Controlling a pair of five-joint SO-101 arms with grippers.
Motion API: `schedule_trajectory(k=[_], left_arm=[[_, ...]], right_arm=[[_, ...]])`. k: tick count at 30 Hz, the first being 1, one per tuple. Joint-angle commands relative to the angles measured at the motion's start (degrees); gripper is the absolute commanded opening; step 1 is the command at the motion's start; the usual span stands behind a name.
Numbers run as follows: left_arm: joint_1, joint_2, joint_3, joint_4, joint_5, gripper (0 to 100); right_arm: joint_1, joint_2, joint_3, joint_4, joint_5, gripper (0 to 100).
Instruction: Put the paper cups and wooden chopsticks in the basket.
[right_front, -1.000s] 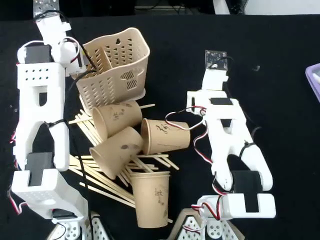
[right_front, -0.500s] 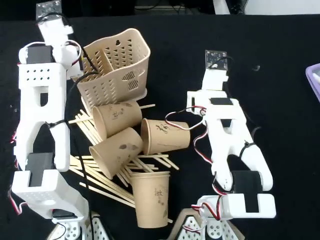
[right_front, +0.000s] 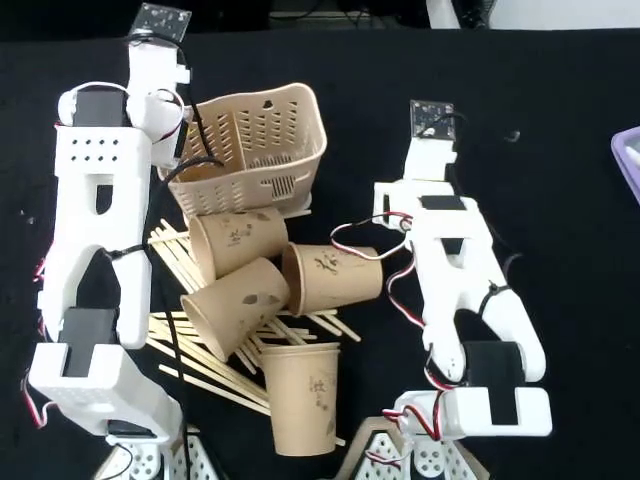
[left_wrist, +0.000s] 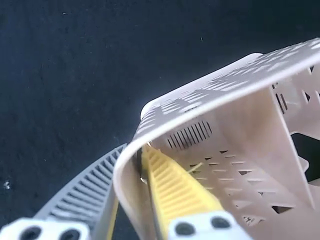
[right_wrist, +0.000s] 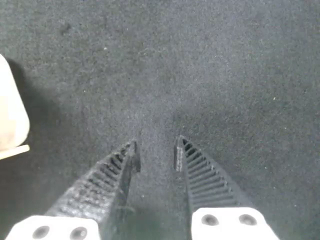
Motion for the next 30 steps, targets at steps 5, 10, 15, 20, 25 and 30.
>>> schedule_trajectory(k=[5, 10, 15, 20, 25, 30], left_arm=[[1.1, -0.44, -1.27, 0.35, -1.14, 16], [1.01, -1.14, -5.76, 0.97, -1.14, 31], [-1.1, -3.08, -15.43, 5.45, -1.14, 32], [-4.53, -4.48, -22.11, 9.14, -1.14, 32], [-7.6, -7.12, -27.03, 13.27, -1.14, 32], [-11.38, -9.41, -27.47, 18.64, -1.49, 32]], right_arm=[[-1.14, -0.13, -0.22, -1.32, -0.35, 12.8], [-1.14, -0.13, -0.22, -1.32, -0.35, 12.8], [-1.14, -0.13, -0.22, -1.32, -0.35, 12.8], [-1.14, -0.13, -0.22, -1.32, -0.35, 12.8], [-1.14, -0.13, -0.22, -1.32, -0.35, 12.8], [-1.14, -0.13, -0.22, -0.88, -0.44, 12.8]])
